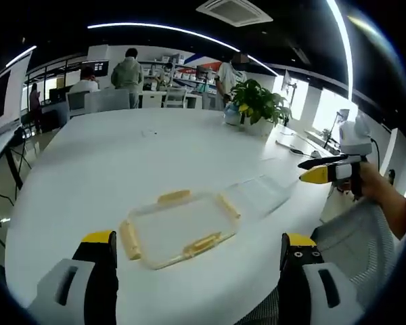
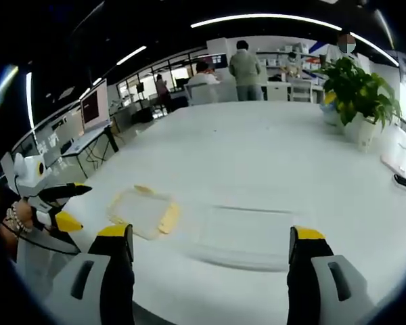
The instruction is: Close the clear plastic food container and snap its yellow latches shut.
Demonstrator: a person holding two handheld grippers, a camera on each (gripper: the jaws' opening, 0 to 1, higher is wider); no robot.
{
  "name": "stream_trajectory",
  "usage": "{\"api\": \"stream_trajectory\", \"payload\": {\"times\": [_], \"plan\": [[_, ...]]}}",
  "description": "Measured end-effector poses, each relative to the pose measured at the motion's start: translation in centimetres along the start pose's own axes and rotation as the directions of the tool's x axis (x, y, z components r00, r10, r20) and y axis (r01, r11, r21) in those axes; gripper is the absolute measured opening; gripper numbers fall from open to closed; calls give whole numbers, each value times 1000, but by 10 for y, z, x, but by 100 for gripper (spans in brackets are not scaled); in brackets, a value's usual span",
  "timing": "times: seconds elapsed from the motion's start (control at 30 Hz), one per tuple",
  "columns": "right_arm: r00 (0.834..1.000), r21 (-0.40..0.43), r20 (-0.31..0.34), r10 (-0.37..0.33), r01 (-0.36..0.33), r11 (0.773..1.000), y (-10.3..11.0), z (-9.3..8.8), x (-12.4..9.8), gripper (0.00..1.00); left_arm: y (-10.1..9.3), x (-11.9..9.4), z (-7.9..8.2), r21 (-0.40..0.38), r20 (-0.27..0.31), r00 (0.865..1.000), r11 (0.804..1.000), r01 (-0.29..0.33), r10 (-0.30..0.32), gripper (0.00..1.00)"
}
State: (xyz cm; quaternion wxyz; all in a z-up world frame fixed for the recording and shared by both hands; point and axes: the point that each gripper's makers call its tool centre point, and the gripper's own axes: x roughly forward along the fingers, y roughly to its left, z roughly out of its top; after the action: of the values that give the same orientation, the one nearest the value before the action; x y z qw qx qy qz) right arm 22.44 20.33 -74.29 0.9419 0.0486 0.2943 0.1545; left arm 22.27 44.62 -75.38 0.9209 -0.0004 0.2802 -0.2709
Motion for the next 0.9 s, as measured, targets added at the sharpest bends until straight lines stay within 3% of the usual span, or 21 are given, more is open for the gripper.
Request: {"api": "stream_trajectory", "payload": {"times": [0.8,0.9], "plan": [[997,-49,-40,-73,71,996,-11,-9,-1,90,-10,-3,1,26,7,999,999,44,-44,99],[996,-51,-44,-76,73,996,-11,-9,-1,90,-10,-2,-3,27,-14,999,998,51,-51,99]]}}
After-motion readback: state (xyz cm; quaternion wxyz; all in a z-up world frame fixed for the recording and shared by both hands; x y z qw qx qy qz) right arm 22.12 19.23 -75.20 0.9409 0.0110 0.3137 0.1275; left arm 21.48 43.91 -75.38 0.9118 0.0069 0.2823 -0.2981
